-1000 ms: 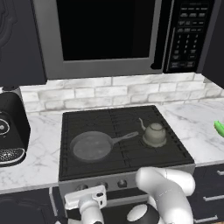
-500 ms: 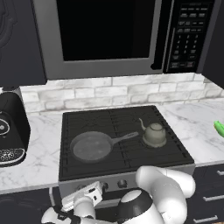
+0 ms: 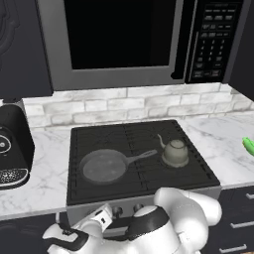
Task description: Pick the pan from the cabinet and place it on the stove. Then turn on the stove burner for the pan.
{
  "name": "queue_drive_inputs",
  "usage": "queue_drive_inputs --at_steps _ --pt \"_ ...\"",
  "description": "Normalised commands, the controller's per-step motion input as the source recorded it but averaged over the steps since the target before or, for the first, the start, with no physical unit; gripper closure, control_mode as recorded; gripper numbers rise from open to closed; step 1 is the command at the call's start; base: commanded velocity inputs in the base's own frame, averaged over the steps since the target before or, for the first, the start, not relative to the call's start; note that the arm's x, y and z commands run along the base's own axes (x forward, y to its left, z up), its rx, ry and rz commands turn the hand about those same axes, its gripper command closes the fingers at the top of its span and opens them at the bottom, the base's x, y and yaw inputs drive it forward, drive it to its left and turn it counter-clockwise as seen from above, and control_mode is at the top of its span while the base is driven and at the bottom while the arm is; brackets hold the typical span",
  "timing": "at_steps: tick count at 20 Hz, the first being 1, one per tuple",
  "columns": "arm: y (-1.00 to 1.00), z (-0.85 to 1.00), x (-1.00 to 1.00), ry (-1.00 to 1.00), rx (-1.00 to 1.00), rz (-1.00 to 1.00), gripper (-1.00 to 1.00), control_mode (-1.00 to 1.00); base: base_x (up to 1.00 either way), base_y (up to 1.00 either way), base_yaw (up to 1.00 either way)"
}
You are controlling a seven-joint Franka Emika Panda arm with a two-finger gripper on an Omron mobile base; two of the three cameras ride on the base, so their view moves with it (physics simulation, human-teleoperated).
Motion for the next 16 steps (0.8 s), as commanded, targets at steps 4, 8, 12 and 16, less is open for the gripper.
queue_drive_inputs --at_steps 4,8,12,16 --pt "0.29 -0.71 -0.27 -0.11 -0.32 0.00 1.00 -1.00 0.00 0.00 0.00" --pt "0.26 -0.71 -0.30 -0.14 -0.32 -0.01 1.00 -1.00 0.00 0.00 0.00" --pt "0.26 -0.67 -0.26 -0.12 -0.31 -0.01 1.00 -1.00 0.00 0.00 0.00" --pt "0.29 -0.74 -0.27 -0.12 -0.31 -0.02 1.00 -1.00 0.00 0.00 0.00"
